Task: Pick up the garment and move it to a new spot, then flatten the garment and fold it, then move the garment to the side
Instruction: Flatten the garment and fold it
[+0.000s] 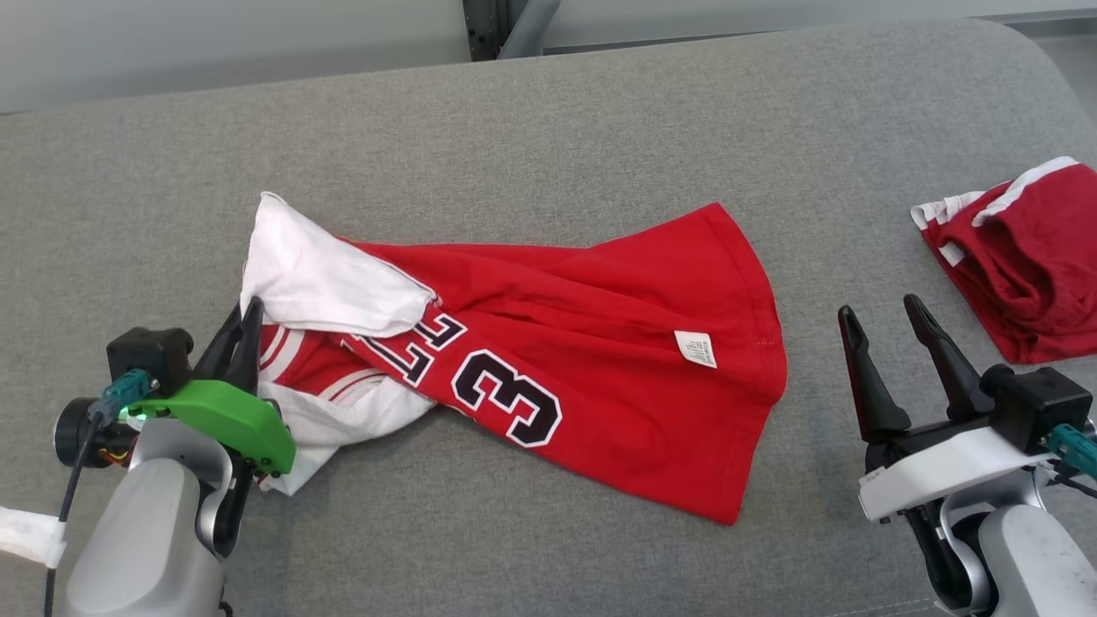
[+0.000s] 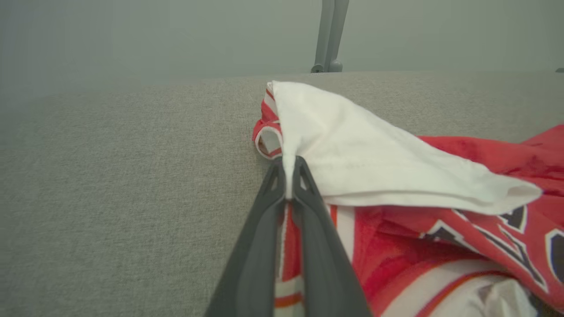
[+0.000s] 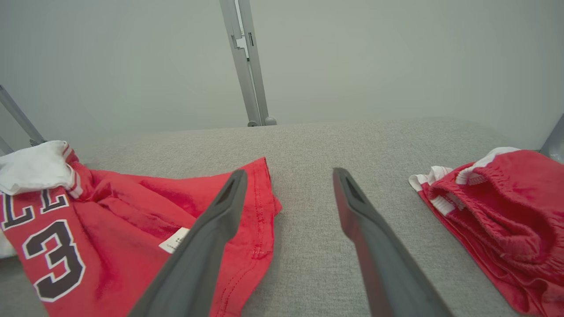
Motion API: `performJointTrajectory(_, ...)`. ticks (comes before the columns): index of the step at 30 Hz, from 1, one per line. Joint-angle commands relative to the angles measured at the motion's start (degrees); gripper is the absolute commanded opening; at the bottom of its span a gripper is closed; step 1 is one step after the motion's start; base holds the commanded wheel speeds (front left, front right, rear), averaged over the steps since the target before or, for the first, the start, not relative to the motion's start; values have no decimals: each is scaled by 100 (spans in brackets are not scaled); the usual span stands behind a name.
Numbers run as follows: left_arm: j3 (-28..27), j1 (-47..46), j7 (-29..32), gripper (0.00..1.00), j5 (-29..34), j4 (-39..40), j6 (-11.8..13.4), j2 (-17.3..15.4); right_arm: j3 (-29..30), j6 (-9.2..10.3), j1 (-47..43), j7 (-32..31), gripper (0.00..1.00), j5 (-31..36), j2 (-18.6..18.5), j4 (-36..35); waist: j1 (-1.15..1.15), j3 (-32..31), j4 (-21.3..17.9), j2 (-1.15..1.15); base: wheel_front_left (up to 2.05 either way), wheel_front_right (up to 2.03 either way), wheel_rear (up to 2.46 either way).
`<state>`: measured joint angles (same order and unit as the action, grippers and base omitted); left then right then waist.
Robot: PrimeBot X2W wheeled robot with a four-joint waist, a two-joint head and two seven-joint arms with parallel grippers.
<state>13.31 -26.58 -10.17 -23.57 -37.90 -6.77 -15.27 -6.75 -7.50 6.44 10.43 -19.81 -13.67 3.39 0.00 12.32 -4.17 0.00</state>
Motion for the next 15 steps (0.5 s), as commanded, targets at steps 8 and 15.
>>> performJointTrajectory(8, 20, 182, 296, 0, 56, 927, 188, -196, 17, 2, -71, -27, 100, -120, 16, -5, 0, -124, 147, 0, 0, 0, 0)
performJointTrajectory(15, -47, 1155, 844, 0, -275, 2071, 471, -174, 101, 2, -180, -15, 100, -170, 38, 14, 0, -223, 194, 0, 0, 0, 0)
